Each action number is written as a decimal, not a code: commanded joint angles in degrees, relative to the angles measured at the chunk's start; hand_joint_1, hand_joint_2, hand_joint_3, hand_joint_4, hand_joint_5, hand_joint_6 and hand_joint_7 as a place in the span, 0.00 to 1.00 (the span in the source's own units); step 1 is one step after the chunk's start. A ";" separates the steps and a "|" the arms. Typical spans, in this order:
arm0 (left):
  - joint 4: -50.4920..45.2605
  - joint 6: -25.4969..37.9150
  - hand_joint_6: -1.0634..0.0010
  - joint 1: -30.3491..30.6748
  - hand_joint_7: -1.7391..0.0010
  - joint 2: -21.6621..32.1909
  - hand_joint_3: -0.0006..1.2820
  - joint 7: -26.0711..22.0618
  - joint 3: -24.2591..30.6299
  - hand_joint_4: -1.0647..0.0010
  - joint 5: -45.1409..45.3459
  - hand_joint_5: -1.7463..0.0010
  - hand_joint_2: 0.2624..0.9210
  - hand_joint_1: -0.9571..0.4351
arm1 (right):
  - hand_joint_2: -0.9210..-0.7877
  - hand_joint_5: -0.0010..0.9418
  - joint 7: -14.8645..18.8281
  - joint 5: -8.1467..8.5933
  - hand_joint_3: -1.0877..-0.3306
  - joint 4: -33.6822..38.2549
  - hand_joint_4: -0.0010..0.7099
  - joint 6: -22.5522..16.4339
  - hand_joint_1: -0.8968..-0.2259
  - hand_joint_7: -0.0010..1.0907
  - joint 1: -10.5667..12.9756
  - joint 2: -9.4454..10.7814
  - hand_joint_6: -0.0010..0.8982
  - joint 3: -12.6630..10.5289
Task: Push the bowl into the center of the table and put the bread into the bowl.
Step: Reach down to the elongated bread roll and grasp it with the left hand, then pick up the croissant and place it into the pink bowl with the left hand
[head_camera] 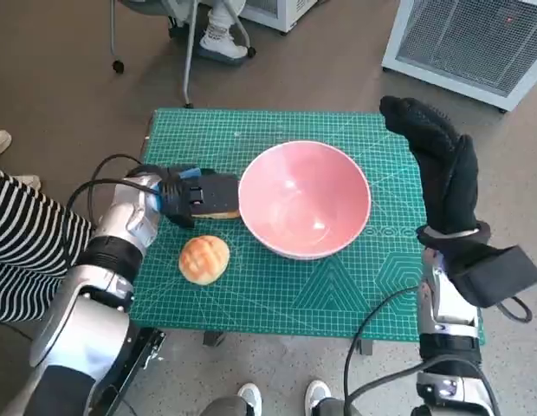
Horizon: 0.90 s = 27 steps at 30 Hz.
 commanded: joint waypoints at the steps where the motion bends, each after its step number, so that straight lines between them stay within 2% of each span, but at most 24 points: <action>1: 1.07 -0.51 0.56 -1.33 0.96 -0.21 0.01 0.13 -0.51 0.78 0.52 0.99 0.76 0.63 | 0.00 0.00 -0.35 0.10 0.45 -0.01 0.31 0.91 0.19 0.51 1.24 -0.27 0.05 0.07; 3: 1.58 -1.37 0.55 -0.48 0.96 -0.31 0.01 2.09 -1.21 0.76 1.24 0.99 0.77 0.63 | 0.00 0.00 -0.26 0.26 0.45 -0.07 0.31 1.00 0.19 0.51 1.27 -0.21 0.05 0.09; 4: 1.75 -2.46 0.51 0.37 0.94 -0.27 0.02 4.46 -1.53 0.69 1.67 0.84 0.81 0.69 | 0.00 0.00 -0.22 0.33 0.45 -0.12 0.31 1.07 0.19 0.51 1.28 -0.17 0.05 0.11; 5: 1.88 -3.25 0.45 0.93 0.88 -0.23 0.05 6.15 -1.75 0.59 1.93 0.64 0.88 0.78 | 0.00 0.00 -0.19 0.38 0.45 -0.16 0.31 1.11 0.19 0.51 1.29 -0.13 0.05 0.12; 6: 1.96 -4.24 0.42 1.47 0.81 -0.11 0.06 8.04 -1.86 0.52 2.11 0.50 0.92 0.84 | 0.00 0.00 -0.15 0.45 0.46 -0.17 0.31 1.15 0.19 0.51 1.30 -0.11 0.05 0.12; 7: 2.07 -4.85 0.43 1.70 0.71 -0.05 0.07 9.10 -1.88 0.50 2.19 0.46 0.94 0.81 | 0.00 0.00 -0.12 0.49 0.46 -0.16 0.31 1.18 0.18 0.51 1.30 -0.09 0.05 0.12; 8: 2.13 -5.92 0.45 2.04 0.57 0.17 0.08 10.66 -1.93 0.47 2.37 0.39 0.96 0.77 | 0.00 0.00 -0.07 0.59 0.46 -0.16 0.31 1.23 0.18 0.51 1.32 -0.07 0.05 0.10; 9: 2.23 -6.72 0.44 2.25 0.48 0.32 0.07 11.79 -1.96 0.43 2.51 0.37 0.97 0.74 | 0.00 0.00 -0.03 0.65 0.46 -0.21 0.31 1.28 0.18 0.51 1.35 -0.06 0.05 0.09; 12: 2.30 -9.22 0.41 2.71 0.38 0.99 0.05 14.93 -2.00 0.38 2.69 0.35 0.99 0.70 | 0.00 0.00 0.07 0.80 0.46 -0.28 0.31 1.39 0.18 0.51 1.45 0.00 0.05 0.10; 15: 2.35 -10.89 0.37 2.59 0.34 1.63 0.04 16.37 -1.61 0.36 2.24 0.36 1.00 0.69 | 0.00 0.00 0.22 0.94 0.46 -0.27 0.31 1.46 0.18 0.51 1.52 0.00 0.05 0.07; 27: -0.15 -11.61 0.38 -0.68 0.35 4.16 0.03 17.37 2.18 0.32 -0.19 0.35 1.00 0.69 | 0.00 0.00 0.76 1.68 0.46 -0.35 0.31 1.73 0.18 0.51 1.80 -0.09 0.05 -0.07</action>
